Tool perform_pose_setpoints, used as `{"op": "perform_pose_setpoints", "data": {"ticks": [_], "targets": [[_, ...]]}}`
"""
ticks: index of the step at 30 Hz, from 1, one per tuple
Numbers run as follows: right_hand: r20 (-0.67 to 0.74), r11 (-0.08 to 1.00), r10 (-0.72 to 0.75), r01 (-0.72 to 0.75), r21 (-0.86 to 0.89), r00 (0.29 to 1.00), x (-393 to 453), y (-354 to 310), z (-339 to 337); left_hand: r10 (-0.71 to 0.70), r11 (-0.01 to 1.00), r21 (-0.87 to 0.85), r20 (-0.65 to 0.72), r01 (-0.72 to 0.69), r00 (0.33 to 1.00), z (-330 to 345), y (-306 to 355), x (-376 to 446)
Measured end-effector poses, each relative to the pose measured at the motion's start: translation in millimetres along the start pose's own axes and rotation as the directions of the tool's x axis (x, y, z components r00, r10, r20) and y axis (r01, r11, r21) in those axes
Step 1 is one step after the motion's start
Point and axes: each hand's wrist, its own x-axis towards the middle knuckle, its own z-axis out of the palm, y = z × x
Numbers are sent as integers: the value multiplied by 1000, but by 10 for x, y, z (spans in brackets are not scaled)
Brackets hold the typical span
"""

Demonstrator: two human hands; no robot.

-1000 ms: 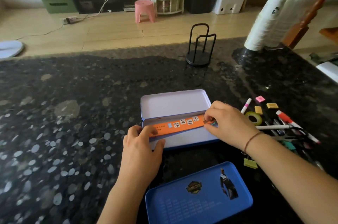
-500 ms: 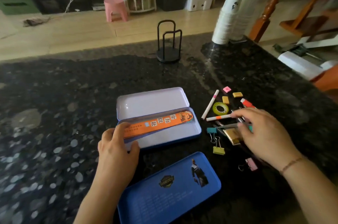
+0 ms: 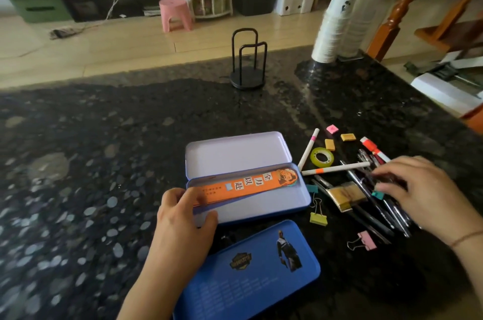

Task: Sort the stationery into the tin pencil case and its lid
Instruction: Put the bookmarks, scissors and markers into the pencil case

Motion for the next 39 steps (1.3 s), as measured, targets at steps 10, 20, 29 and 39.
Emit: {"op": "perform_pose_setpoints", "data": {"ticks": [10, 20, 29, 39], "targets": [[-421, 702, 176, 186, 687, 890, 90, -724, -546, 21, 999, 26, -28, -21, 999, 26, -26, -52], [254, 78, 299, -289, 954, 920, -16, -1606, 372, -9, 999, 42, 27, 8, 1000, -17, -33, -69], [359, 443, 104, -366, 818, 928, 113, -1897, 551, 81, 996, -41, 2, -81, 997, -105, -24, -70], [-36, 870, -96, 101, 483, 995, 43, -1843, 728, 103, 995, 5, 73, -103, 992, -71, -94, -54]]}}
